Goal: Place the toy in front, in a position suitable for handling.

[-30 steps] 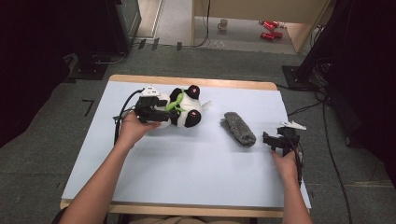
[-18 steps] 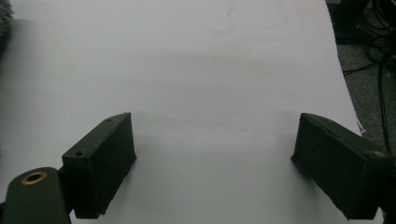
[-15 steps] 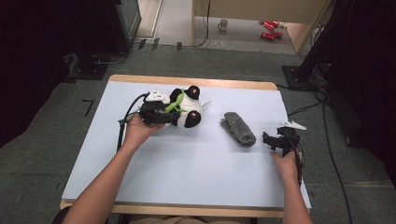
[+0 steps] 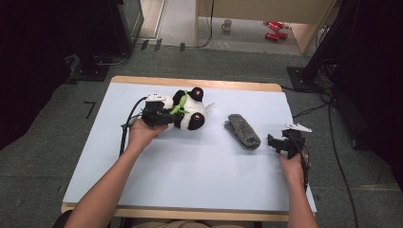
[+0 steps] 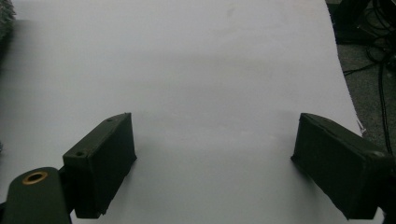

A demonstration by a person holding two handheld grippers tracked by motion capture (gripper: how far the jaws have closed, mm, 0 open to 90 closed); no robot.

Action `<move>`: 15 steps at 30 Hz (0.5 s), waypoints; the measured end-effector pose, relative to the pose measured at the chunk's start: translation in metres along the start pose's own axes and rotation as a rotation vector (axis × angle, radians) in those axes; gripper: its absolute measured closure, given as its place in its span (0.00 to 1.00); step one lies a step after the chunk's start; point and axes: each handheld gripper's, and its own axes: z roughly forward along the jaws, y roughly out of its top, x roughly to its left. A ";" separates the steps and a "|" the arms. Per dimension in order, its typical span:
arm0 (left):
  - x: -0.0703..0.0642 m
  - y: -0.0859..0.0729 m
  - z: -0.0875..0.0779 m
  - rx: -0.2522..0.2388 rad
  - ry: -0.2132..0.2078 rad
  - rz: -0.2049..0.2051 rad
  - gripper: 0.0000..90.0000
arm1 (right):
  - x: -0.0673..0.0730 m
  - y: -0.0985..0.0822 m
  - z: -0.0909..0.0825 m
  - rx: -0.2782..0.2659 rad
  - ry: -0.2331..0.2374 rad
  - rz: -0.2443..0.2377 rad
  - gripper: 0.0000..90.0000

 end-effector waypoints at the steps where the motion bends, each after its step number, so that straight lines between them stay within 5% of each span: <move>1: -0.001 0.000 -0.001 0.001 0.001 -0.001 0.74 | 0.000 0.000 0.000 0.001 0.000 0.000 0.13; 15: -0.012 0.010 -0.017 0.023 0.016 0.003 0.80 | 0.000 0.000 0.001 0.003 0.000 0.000 0.13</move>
